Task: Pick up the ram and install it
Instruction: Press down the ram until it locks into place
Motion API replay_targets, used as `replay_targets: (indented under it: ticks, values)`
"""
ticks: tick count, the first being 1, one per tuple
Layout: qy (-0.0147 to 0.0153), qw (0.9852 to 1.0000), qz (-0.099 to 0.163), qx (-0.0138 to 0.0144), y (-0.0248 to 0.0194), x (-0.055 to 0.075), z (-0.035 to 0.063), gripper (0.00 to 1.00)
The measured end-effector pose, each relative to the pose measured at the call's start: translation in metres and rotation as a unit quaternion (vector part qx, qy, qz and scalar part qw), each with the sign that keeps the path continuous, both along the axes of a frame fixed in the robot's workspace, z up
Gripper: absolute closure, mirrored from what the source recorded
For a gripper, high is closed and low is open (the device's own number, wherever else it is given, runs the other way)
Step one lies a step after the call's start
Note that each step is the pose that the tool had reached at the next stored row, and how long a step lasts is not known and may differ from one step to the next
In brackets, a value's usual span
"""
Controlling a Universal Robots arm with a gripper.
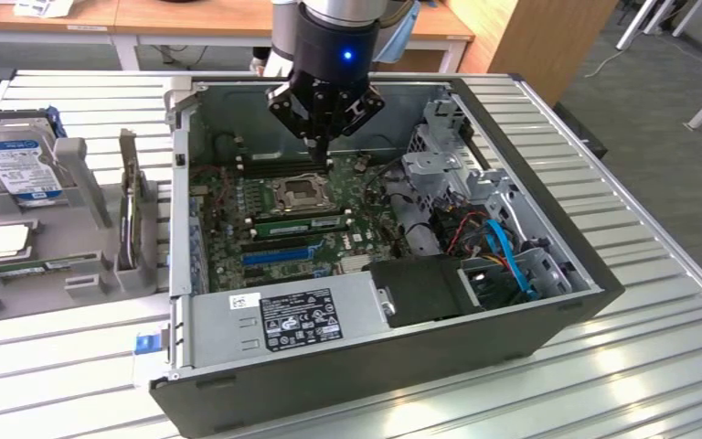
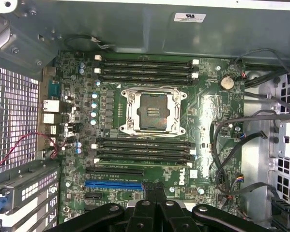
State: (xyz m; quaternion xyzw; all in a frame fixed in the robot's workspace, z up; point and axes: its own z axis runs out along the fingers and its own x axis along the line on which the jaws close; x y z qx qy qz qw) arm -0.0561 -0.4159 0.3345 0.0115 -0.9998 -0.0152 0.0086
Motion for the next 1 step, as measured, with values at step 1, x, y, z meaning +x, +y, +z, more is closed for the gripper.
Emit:
replay_targets:
  ticks: [1]
  values:
    - [0.0000,1.0000,0.000,0.0000,0.0000,0.0000,0.0000,0.90]
